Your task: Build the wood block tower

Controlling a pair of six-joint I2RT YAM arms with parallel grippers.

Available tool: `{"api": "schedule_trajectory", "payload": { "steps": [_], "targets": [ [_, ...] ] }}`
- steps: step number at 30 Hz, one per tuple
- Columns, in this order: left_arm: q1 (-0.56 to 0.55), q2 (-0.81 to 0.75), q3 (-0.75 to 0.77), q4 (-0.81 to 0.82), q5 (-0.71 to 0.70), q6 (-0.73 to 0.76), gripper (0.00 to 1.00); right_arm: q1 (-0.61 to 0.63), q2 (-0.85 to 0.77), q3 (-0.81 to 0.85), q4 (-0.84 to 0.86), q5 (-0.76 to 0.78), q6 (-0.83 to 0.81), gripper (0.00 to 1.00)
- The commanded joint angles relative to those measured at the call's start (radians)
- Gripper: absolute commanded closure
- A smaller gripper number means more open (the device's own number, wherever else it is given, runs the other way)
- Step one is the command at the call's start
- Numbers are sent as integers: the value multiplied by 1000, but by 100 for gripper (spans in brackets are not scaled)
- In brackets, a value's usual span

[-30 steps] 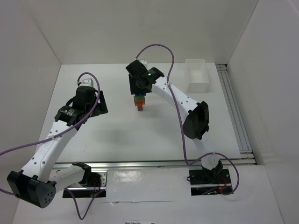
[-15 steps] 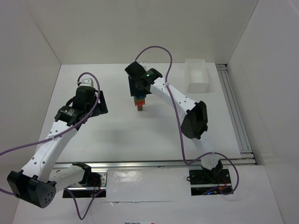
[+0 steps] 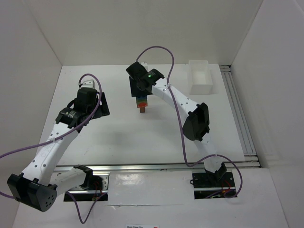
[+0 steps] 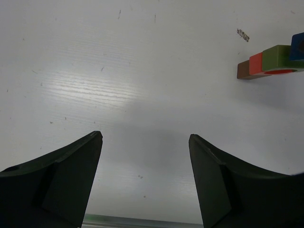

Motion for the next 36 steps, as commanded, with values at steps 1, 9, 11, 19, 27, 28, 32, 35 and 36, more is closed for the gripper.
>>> {"api": "schedule_trajectory", "payload": {
  "steps": [1, 9, 11, 19, 27, 28, 32, 35, 36],
  "targets": [
    [6, -14, 12, 17, -12, 27, 14, 11, 9, 47, 1, -5, -5, 40],
    [6, -14, 12, 17, -12, 27, 14, 11, 18, 38, 1, -5, 4, 40],
    [6, -14, 12, 17, -12, 27, 14, 11, 18, 38, 1, -5, 4, 40],
    [6, -14, 3, 17, -12, 27, 14, 11, 18, 19, 10, -5, 4, 40],
    [6, -14, 3, 17, -12, 27, 14, 11, 18, 19, 10, -5, 4, 40],
    [6, -14, 3, 17, -12, 27, 14, 11, 18, 19, 10, -5, 4, 40],
    [6, -14, 3, 17, -12, 27, 14, 11, 18, 10, 10, -5, 4, 40],
    [6, -14, 3, 17, -12, 27, 14, 11, 18, 10, 10, -5, 4, 40],
    [6, -14, 3, 17, -12, 27, 14, 11, 18, 10, 10, -5, 4, 40]
  ]
}}
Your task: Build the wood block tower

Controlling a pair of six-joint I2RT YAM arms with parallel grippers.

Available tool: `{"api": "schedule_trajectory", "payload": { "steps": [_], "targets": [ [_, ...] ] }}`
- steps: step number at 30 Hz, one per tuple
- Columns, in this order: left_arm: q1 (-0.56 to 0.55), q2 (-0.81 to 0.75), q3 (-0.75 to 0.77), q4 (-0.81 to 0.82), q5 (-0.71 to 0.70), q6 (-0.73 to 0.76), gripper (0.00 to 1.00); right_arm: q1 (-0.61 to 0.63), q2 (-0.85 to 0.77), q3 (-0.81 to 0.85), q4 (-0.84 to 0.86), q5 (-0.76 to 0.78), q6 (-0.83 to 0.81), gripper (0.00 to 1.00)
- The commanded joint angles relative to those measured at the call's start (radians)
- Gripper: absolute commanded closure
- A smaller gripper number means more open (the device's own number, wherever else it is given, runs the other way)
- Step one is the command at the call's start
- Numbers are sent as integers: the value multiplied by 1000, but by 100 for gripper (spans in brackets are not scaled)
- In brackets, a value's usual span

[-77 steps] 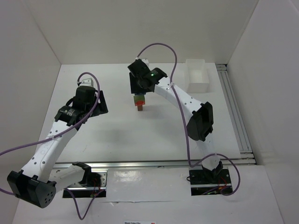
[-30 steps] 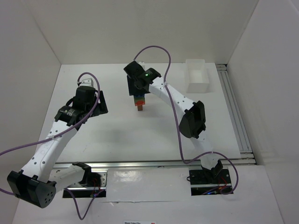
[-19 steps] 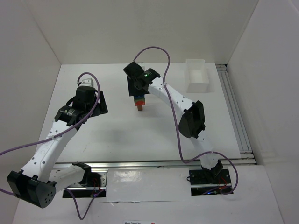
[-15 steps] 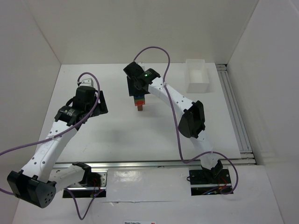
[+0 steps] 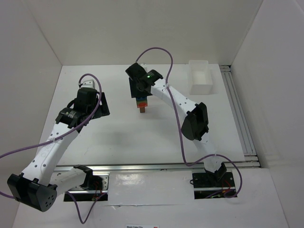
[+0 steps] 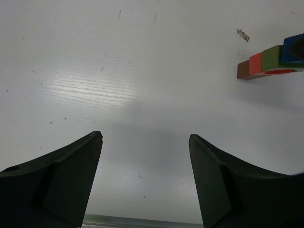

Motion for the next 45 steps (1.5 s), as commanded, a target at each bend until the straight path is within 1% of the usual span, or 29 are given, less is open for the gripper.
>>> {"api": "schedule_trajectory", "payload": {
  "steps": [1, 25, 26, 27, 28, 29, 31, 33, 36, 41, 44, 45],
  "targets": [
    [6, -14, 3, 17, -12, 26, 14, 11, -4, 10, 10, 2, 12, 40],
    [6, -14, 3, 26, -12, 26, 14, 11, 15, -9, 20, 11, 12, 39],
    [6, -14, 3, 26, -12, 26, 14, 11, 15, -9, 20, 11, 12, 37],
    [6, -14, 3, 26, -12, 26, 14, 11, 15, -9, 20, 11, 12, 37],
    [6, -14, 3, 26, -12, 26, 14, 11, 15, -9, 20, 11, 12, 33],
    [6, -14, 3, 26, -12, 26, 14, 11, 15, -9, 20, 11, 12, 33],
    [6, -14, 3, 26, -12, 26, 14, 11, 15, -9, 20, 11, 12, 29],
    [6, -14, 3, 26, -12, 26, 14, 11, 6, -9, 20, 11, 12, 22],
    [6, -14, 3, 26, -12, 26, 14, 11, -3, -18, 20, 11, 12, 15],
    [6, -14, 3, 26, -12, 26, 14, 11, -4, -18, 20, 20, 12, 15],
    [6, -14, 3, 26, -12, 26, 14, 11, -4, -27, 20, 20, 12, 17],
    [6, -14, 3, 26, -12, 26, 14, 11, -4, -27, 20, 20, 12, 18]
  ]
}}
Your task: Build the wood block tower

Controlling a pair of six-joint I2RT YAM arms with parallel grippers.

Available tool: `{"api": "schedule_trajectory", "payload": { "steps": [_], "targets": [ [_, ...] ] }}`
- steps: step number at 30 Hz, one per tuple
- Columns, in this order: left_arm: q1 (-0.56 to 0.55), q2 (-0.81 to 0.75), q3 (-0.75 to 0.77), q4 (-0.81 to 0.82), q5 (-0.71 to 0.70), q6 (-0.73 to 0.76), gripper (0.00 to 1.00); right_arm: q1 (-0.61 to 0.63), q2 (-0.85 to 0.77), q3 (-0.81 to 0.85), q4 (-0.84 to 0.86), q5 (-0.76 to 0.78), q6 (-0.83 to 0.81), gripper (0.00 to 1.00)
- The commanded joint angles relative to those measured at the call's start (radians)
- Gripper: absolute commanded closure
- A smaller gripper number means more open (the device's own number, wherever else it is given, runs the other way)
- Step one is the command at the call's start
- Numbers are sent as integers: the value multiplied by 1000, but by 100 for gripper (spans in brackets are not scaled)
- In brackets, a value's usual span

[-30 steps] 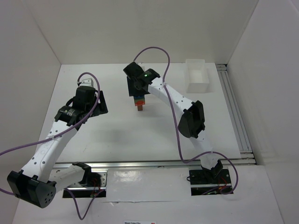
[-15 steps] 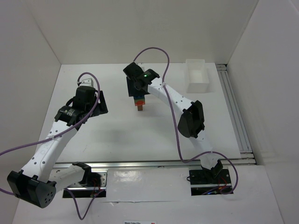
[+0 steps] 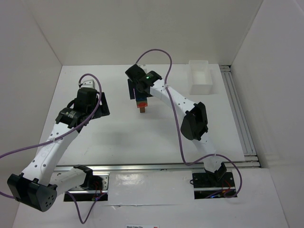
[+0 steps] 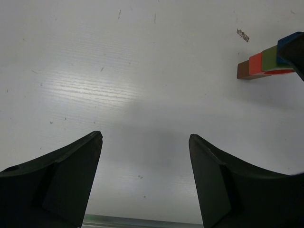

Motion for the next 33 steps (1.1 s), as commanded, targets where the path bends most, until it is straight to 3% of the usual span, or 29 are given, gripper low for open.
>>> {"api": "schedule_trajectory", "payload": {
  "steps": [1, 12, 14, 17, 24, 27, 33],
  "targets": [
    [6, -14, 3, 26, -12, 26, 14, 11, -15, -10, 13, 16, 5, 18],
    [6, -14, 3, 26, -12, 26, 14, 11, -24, -19, 22, 25, 14, 24],
    [6, -14, 3, 26, -12, 26, 14, 11, -25, -28, 22, 25, 14, 21],
    [6, -14, -6, 26, -12, 26, 14, 11, -25, -28, 22, 25, 14, 9],
    [6, -14, -6, 26, -12, 26, 14, 11, -34, -19, 22, 25, 14, 7],
    [6, -14, -6, 26, -12, 26, 14, 11, -43, -10, 22, 25, 5, 0],
    [6, -14, 16, 16, -12, 17, 14, 11, -87, 58, 22, 36, -38, 0]
  ]
}}
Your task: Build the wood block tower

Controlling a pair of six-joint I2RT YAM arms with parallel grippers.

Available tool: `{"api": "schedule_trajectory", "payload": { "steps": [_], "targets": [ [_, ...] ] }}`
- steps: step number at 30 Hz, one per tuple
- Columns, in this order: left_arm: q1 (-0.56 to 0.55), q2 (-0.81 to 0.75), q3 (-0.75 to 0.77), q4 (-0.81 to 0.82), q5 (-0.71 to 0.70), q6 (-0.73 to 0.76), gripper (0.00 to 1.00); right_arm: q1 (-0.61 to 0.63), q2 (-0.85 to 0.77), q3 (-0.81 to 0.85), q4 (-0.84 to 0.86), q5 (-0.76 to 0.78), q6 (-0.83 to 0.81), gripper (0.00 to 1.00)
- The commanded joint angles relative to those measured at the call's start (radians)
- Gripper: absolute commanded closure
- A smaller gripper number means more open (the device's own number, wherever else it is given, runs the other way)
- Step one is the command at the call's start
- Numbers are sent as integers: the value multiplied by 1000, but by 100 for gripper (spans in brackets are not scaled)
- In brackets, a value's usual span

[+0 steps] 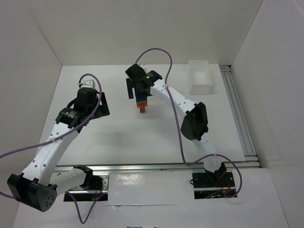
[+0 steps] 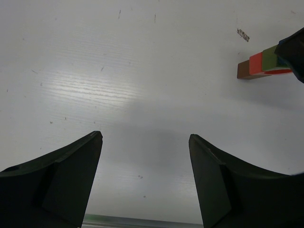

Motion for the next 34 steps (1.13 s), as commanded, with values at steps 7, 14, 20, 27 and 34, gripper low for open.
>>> {"api": "schedule_trajectory", "payload": {
  "steps": [7, 14, 20, 27, 34],
  "targets": [
    [6, -23, 5, 6, -46, 17, 14, 11, -340, -79, 167, 146, -48, 0],
    [15, -52, -33, -10, -37, -6, 14, -15, -744, -619, 318, 419, 86, 0],
    [15, -74, -24, -31, -37, -15, 14, -194, -1012, -1058, 301, 331, 220, 0],
    [15, -74, 5, -51, 3, -24, 14, -297, -1109, -1282, 299, 205, 242, 0],
    [15, -109, 37, -88, 23, -33, 14, -308, -1143, -1305, 276, 205, 199, 0]
  ]
}}
